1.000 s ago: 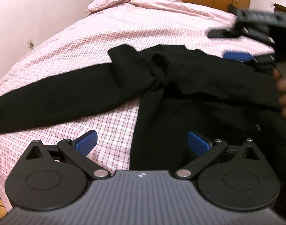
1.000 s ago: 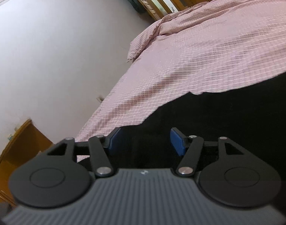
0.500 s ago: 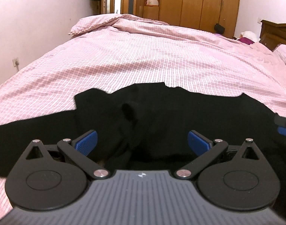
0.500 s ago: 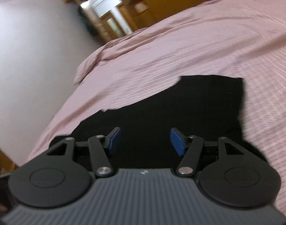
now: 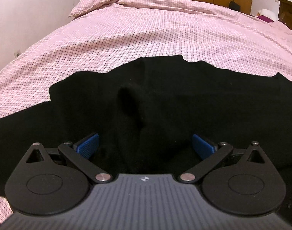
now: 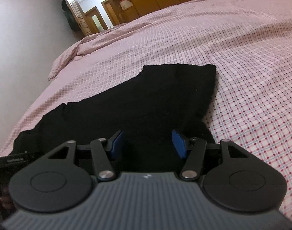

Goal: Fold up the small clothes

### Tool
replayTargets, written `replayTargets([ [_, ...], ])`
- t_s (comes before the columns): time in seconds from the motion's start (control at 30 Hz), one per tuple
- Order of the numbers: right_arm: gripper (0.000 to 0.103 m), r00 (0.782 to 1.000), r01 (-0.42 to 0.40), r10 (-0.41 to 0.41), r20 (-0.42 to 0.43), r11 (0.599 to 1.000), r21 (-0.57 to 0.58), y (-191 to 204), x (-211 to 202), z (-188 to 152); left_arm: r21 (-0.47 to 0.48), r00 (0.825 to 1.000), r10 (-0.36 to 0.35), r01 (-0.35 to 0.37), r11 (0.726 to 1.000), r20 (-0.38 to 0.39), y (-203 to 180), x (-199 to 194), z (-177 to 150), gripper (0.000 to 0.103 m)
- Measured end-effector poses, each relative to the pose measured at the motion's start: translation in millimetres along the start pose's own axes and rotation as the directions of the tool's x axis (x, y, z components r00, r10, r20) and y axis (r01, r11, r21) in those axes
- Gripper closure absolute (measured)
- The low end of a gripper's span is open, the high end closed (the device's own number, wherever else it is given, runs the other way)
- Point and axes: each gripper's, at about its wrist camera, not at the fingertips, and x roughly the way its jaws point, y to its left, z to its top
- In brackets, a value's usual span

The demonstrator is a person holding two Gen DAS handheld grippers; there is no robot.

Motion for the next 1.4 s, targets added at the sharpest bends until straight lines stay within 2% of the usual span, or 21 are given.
replayTargets([
  [0.13, 0.045, 1.000, 0.006, -0.006, 0.005, 1.000, 0.010, 0, -8, 7, -0.014, 1.000, 0.011, -0.011, 1.000, -0.001, 8, -19, -1, 0.000],
  [0.3, 0.043, 0.999, 0.036, -0.036, 0.030, 0.999, -0.006, 13, -32, 10, -0.037, 0.999, 0.027, -0.025, 0.999, 0.038, 31, -60, -6, 0.000],
  [0.47, 0.043, 0.997, 0.018, -0.014, 0.075, 0.999, -0.051, 26, -65, 7, -0.082, 0.994, 0.096, -0.091, 0.992, 0.059, 64, -93, -13, 0.000],
  [0.73, 0.043, 0.999, 0.024, -0.021, 0.035, 0.996, -0.087, 41, -93, -9, -0.179, 0.977, 0.210, -0.200, 0.963, 0.038, 124, -125, -41, 0.000],
  [0.87, 0.043, 1.000, 0.025, -0.023, 0.017, 0.997, -0.072, 42, -97, -18, -0.330, 0.979, 0.201, -0.187, 0.925, 0.010, 153, -130, -60, 0.000],
  [1.0, 0.043, 0.998, 0.063, -0.064, -0.013, 0.994, -0.088, 41, -93, -30, -0.434, 0.983, 0.178, -0.175, 0.884, -0.034, 169, -124, -75, 0.000],
  [1.07, 0.043, 0.997, 0.070, -0.073, -0.031, 0.995, -0.076, 37, -90, -34, -0.492, 0.989, 0.141, -0.141, 0.859, -0.039, 174, -118, -80, 0.000],
  [1.13, 0.043, 0.996, 0.075, -0.077, -0.051, 0.996, -0.056, 33, -86, -39, -0.549, 0.994, 0.108, -0.101, 0.829, -0.020, 180, -114, -85, 0.000],
  [1.3, 0.044, 0.994, 0.088, -0.091, -0.056, 0.994, -0.058, 31, -82, -50, -0.628, 0.991, 0.126, -0.072, 0.775, 0.043, 190, -102, -86, 0.000],
  [1.4, 0.043, 0.994, 0.095, -0.099, -0.053, 0.993, -0.072, 33, -81, -51, -0.654, 0.985, 0.149, -0.060, 0.754, 0.082, 197, -91, -80, 0.000],
])
